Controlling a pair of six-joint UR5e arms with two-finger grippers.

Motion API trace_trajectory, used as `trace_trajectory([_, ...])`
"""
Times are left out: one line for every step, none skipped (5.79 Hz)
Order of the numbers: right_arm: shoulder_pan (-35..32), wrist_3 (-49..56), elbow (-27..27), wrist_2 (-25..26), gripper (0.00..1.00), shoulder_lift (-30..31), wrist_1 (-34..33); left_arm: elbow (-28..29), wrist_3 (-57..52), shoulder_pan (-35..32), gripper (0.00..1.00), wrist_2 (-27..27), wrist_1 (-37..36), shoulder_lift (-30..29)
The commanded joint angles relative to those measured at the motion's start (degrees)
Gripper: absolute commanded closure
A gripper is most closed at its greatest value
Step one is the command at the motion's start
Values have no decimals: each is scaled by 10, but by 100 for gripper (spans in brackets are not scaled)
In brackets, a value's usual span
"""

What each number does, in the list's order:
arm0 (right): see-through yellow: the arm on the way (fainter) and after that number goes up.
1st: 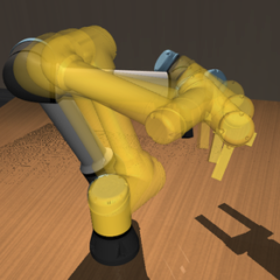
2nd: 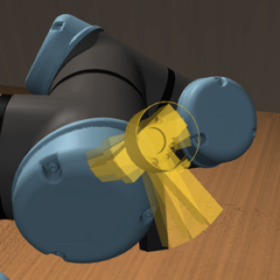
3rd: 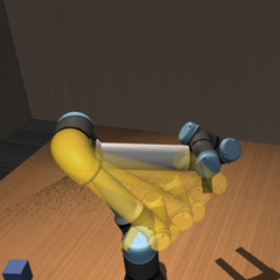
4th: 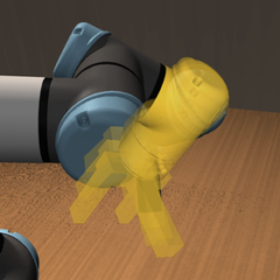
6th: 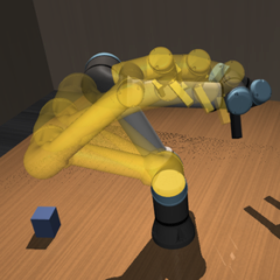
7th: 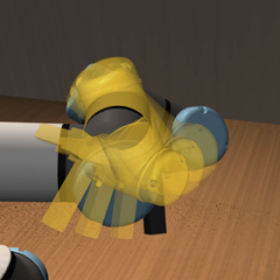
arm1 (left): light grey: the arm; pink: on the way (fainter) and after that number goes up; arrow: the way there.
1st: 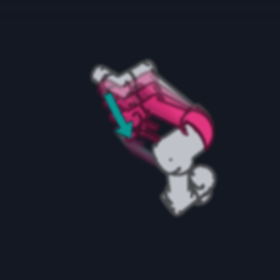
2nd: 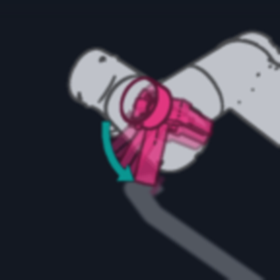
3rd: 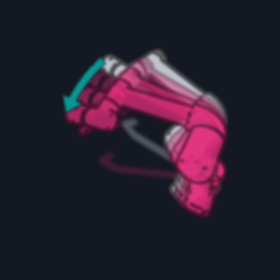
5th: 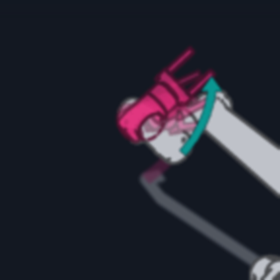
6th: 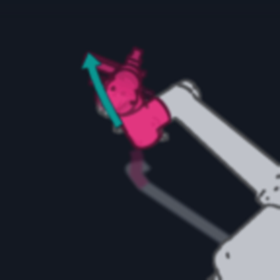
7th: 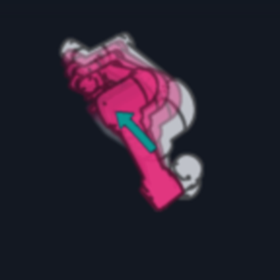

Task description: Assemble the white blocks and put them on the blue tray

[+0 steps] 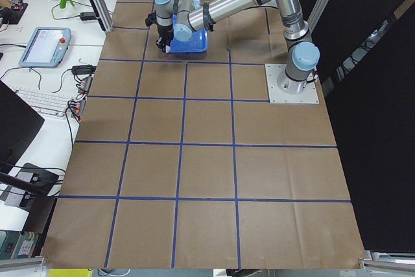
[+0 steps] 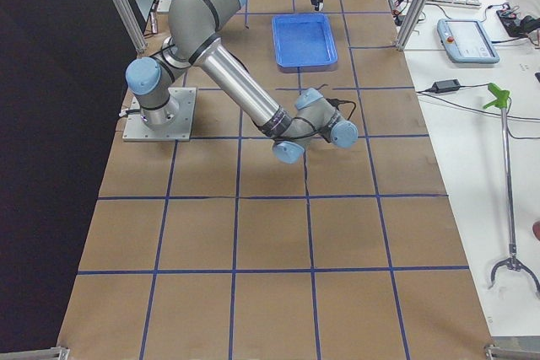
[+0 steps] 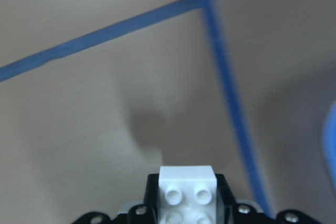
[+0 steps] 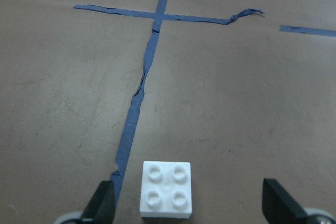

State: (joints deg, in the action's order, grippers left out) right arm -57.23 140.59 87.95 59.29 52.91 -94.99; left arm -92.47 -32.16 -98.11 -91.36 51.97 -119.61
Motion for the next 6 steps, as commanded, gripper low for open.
trace_trajectory([0,-2,18,6,0,-1,-4,-13,-285,-70,89,0,7,21])
trace_trajectory([0,-3,17,5,0,1,-4,-15,-371,-81,89,3,9,1])
trace_trajectory([0,-3,16,5,16,1,-5,-24,-421,-102,89,2,9,0])
trace_trajectory([0,-2,15,5,28,1,-7,-30,-422,-104,89,2,10,-4])
trace_trajectory([0,-1,15,3,38,1,-9,-33,-425,-104,87,2,4,-17])
trace_trajectory([0,1,15,1,53,1,-12,-33,-423,-104,82,2,3,-21])
